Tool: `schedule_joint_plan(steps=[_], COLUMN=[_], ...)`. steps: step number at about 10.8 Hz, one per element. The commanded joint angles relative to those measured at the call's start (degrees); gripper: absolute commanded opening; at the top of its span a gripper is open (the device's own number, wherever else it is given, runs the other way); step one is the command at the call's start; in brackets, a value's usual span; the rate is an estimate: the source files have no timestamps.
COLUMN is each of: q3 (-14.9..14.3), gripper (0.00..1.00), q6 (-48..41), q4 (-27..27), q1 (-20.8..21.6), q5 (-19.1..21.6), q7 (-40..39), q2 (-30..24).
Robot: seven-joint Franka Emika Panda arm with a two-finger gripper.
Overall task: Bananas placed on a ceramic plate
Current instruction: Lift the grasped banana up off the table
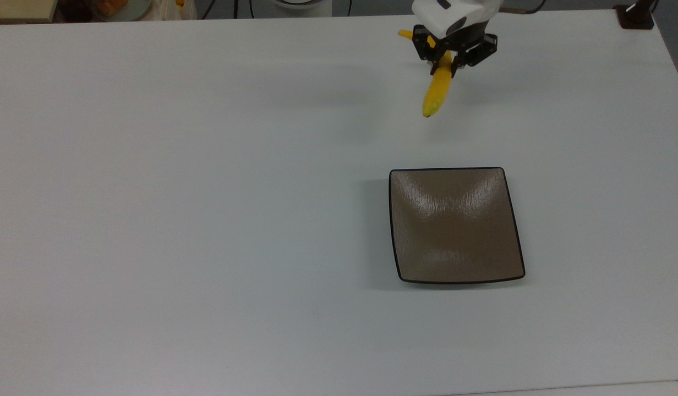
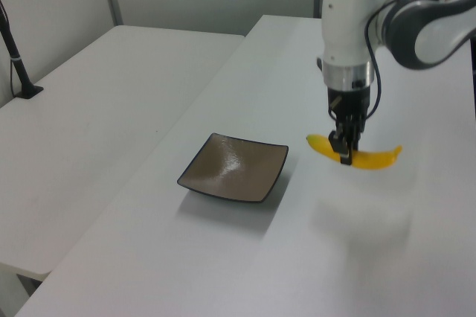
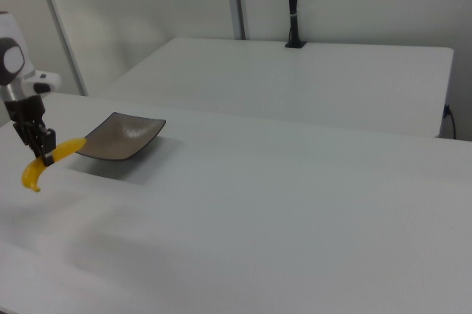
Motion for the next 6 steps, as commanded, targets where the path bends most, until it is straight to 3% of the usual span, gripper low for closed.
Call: schedule_joint_plan(steps=[1,4,6], q3=[-1.4,-2.28,-5.16], gripper=[0.0,0.0,0.0], q6=[-7.39,-7.14,-6.61], q4=[5.36,7.21,12.72], q1=[-0.03,-0.12,0.32], q5=[-3.26,-3.79,-3.44], q7=[-6.67,-6.6,-6.33], q2=[0.12,0.99,4.4])
